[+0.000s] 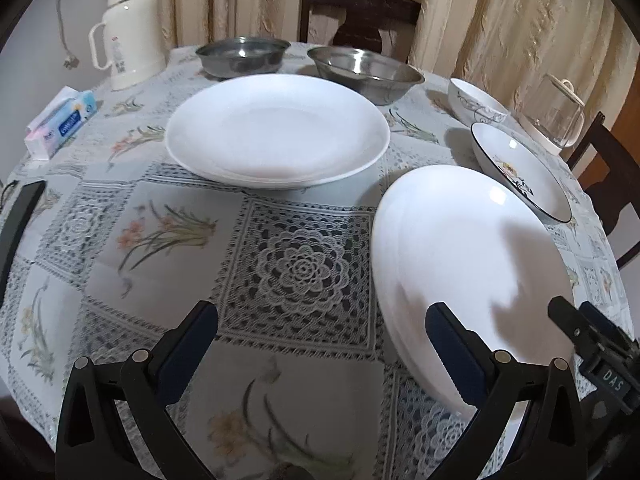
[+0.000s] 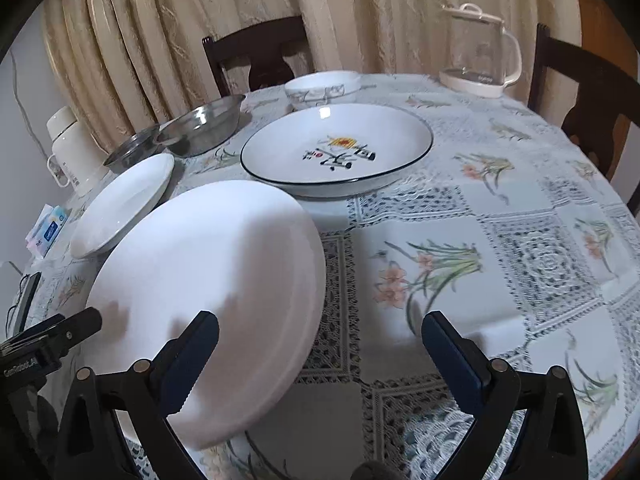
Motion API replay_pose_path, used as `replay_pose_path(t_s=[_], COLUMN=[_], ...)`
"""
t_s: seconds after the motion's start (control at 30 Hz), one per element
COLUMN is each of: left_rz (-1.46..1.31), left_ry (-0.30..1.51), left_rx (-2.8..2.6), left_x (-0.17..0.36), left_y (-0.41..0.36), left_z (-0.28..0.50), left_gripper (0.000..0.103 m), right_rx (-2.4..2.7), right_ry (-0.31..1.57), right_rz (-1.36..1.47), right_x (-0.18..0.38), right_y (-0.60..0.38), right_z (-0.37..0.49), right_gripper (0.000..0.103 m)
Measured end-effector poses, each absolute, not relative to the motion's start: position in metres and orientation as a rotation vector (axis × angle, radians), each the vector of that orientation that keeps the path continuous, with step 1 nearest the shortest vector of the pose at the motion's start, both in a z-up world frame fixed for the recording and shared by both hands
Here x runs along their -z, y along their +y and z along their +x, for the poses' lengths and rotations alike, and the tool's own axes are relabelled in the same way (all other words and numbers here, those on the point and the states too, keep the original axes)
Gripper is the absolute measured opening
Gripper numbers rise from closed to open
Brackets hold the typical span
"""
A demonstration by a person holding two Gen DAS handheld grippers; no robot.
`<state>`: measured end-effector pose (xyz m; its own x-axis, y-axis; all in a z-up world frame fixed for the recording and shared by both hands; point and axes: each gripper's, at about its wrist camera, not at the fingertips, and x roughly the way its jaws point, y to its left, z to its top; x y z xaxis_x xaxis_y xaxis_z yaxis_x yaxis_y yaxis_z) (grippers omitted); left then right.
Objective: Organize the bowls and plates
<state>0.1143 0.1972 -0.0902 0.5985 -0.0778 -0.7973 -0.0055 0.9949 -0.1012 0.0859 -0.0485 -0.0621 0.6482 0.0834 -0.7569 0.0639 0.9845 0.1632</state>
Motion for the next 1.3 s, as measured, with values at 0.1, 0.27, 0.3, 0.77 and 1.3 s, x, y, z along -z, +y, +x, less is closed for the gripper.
replay_pose_path(t_s=[0.1, 0.27, 0.3, 0.77, 1.3], left_rz=[-0.106, -0.113, -0.108, -0.040, -0.110], left_ry=[0.948, 0.967, 0.967, 0.953, 0.933], left_rx=[0.054, 0.067, 0.067, 0.110, 0.158], left_x=[0.094, 0.099, 0.099, 0.103, 0.095], left_y=[0.194, 0.190, 0.189, 0.186, 0.184], left_z=[0.123, 0.135, 0.136, 0.136, 0.142], left_gripper=[0.103, 0.103, 0.103, 0.103, 0.086], right_rx=[-0.022, -0.044, -0.050, -0.272, -0.289], right_ry=[0.884, 0.910, 0.909, 0.871, 0.863], right_rz=[0.184, 0.199, 0.201, 0.383, 0.392], right_x=[0.065, 0.066, 0.066, 0.066, 0.065], right_y=[-0.048, -0.052, -0.052, -0.086, -0.080], right_z=[0.090, 0.095, 0.095, 0.085, 0.104], right_gripper=[0.103, 0.103, 0.103, 0.103, 0.084])
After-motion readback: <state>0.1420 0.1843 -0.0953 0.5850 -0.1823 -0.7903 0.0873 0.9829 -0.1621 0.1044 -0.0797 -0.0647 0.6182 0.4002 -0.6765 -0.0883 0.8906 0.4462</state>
